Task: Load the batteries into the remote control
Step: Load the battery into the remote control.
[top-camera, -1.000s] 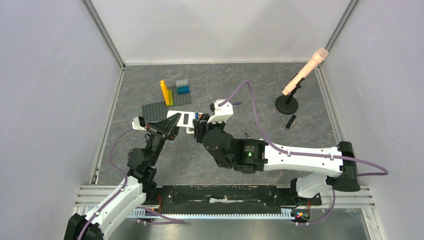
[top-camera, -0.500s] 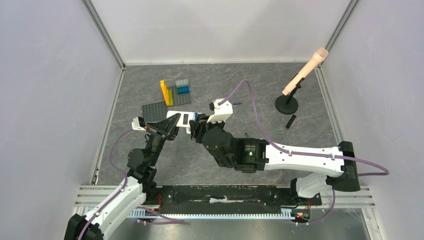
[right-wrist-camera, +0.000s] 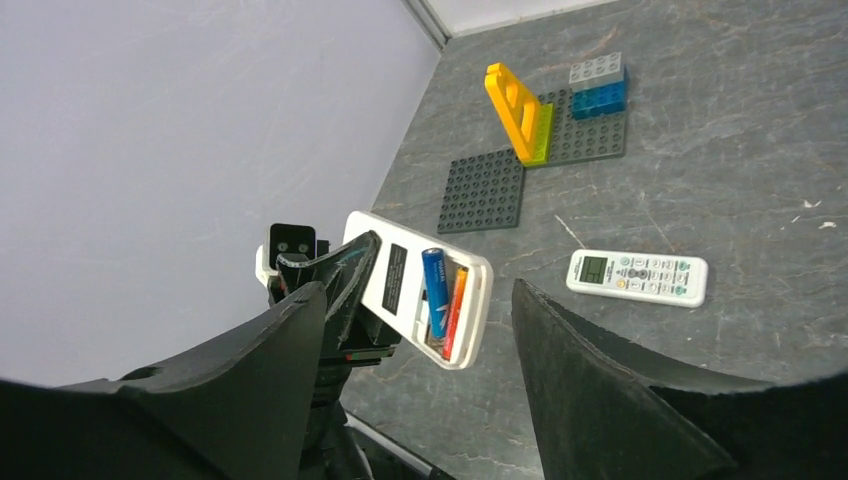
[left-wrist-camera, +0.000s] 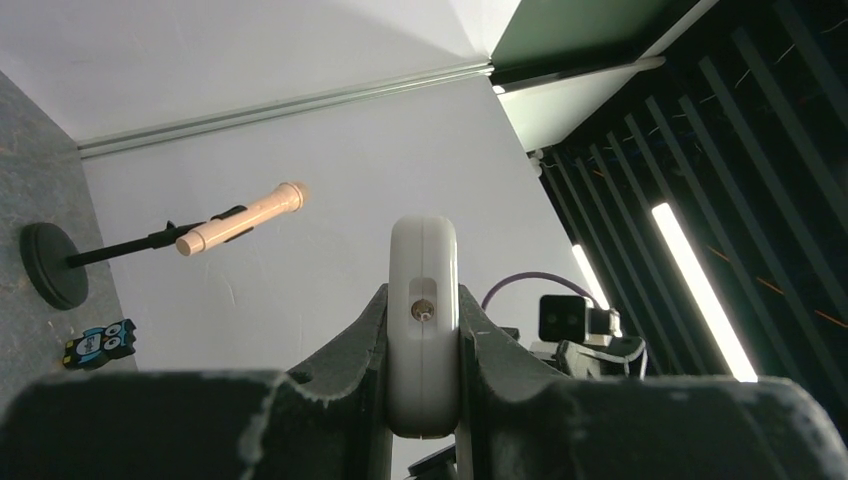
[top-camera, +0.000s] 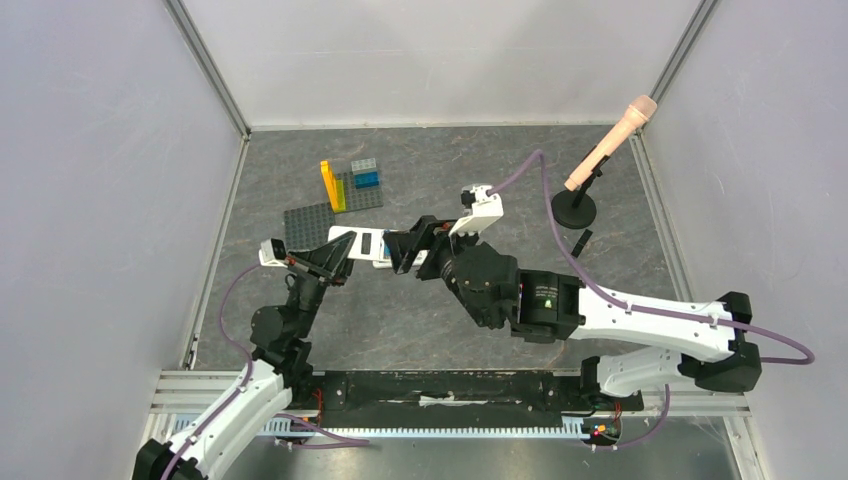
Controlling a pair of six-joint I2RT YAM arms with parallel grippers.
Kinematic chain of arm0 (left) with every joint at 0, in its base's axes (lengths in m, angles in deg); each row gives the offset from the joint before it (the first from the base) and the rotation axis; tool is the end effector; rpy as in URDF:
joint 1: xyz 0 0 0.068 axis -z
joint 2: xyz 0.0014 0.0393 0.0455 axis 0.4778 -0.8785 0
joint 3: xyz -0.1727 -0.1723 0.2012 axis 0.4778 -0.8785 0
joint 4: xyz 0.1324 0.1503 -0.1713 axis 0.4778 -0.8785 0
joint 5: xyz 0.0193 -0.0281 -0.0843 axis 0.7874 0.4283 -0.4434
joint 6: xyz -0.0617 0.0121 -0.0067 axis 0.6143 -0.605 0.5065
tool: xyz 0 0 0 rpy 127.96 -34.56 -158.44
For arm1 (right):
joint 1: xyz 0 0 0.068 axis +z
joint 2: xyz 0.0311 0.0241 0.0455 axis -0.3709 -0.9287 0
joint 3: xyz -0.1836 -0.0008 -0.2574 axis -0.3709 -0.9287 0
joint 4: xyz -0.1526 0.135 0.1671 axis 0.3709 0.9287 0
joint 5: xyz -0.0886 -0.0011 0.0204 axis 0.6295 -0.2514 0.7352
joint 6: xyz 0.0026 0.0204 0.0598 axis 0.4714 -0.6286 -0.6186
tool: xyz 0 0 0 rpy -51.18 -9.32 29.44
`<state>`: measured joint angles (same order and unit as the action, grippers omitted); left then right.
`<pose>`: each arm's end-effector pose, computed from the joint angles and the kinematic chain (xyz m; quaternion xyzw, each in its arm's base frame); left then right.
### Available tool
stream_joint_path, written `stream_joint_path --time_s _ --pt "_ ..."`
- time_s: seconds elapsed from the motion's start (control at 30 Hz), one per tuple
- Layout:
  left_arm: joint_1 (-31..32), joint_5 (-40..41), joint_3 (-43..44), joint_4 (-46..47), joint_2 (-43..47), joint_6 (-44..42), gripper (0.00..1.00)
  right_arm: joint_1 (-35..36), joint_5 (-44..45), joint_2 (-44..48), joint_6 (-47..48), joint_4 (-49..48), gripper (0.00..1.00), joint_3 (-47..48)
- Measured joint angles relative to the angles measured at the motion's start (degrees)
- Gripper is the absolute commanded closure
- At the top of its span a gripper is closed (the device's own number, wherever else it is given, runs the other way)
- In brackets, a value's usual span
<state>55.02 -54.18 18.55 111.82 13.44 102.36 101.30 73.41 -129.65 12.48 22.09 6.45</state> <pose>0.0941 -0.0457 0.2659 -0.2902 0.4302 -0.7319 0.4416 0.0871 0.2686 0.4632 0.0575 0.7362 0.3815 0.5561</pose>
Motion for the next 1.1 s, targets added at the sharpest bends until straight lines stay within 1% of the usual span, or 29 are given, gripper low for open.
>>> stream_joint_path --time_s 0.13,0.23,0.33,0.4,0.5,0.67,0.97,1.1 --pt "0.0 -0.3 -0.3 -0.2 1.2 0.0 0.98 -3.8 -6.0 1.0 -3.6 -0.1 0.21 -1.9" --pt "0.0 -0.5 -0.3 -0.2 2.0 0.0 0.98 -7.8 -11.5 1.4 -7.0 -0.8 0.19 -4.5" --pt "0.0 -0.5 -0.3 -0.2 2.4 0.0 0.98 -11.0 -16.7 1.9 -10.3 -3.1 0.18 -8.3" --pt "0.0 -1.0 -0.3 -0.2 2.4 0.0 0.98 -12.1 -19.3 1.9 -12.6 -4.7 0.18 -10.4" --pt "0.0 -2.0 -0.5 -0.3 2.4 0.0 0.98 -13.1 -22.6 2.6 -16.2 -9.7 0.19 -14.0" --pt "0.0 -3.0 -0.5 -0.3 2.5 0.0 0.98 -13.3 -25.4 4.1 -20.5 -14.2 0.20 -17.5" --pt "0.0 -3.1 -0.6 -0.4 3.0 0.0 0.98 -13.4 -25.6 5.0 -23.9 -16.1 0.19 -17.9" --pt "0.0 -3.2 -0.7 -0.4 3.1 0.0 0.98 -13.4 -25.7 5.0 -23.9 -16.1 0.23 -17.9"
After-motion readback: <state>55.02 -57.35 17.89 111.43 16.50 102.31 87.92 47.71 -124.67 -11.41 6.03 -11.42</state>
